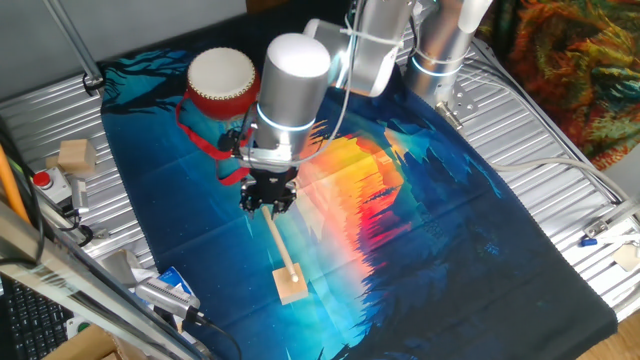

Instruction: Play the drum

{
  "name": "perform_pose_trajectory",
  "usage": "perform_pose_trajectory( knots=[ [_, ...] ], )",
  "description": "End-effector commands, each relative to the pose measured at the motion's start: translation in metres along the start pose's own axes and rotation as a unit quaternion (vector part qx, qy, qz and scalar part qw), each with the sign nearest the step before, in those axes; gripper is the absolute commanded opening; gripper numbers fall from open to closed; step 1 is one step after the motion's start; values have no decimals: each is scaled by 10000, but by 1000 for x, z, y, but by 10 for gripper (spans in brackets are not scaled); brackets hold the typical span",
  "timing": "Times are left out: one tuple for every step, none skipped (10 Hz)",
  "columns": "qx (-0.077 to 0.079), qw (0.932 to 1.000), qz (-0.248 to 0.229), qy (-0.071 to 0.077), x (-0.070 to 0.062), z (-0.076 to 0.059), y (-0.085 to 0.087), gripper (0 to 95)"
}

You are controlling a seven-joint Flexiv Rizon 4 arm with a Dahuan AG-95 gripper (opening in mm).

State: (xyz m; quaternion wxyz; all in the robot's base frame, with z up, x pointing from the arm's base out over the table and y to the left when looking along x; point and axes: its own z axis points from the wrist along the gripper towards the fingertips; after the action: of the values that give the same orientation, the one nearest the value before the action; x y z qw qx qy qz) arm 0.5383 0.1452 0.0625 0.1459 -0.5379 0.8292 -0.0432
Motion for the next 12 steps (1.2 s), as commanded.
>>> perform_pose_trajectory(
  knots=[
    [184,9998,-27,-69,0,-3,0,380],
    [197,9998,-19,-82,-1,-2,1,380],
    [209,9998,37,-57,-3,-1,3,380],
    [198,9998,76,-23,-3,-1,3,380],
    [187,9998,59,-20,-2,-1,2,380],
    [176,9998,14,-14,-2,-2,2,380],
    [167,9999,2,-18,-1,-2,2,380],
    [170,9999,2,-12,-1,-2,2,380],
    [168,9999,16,-18,-1,-2,1,380],
    [116,9999,21,15,-1,-2,1,380],
    [-46,10000,18,82,-1,-2,1,380],
    [-238,9996,18,123,-1,-2,1,380]
  ],
)
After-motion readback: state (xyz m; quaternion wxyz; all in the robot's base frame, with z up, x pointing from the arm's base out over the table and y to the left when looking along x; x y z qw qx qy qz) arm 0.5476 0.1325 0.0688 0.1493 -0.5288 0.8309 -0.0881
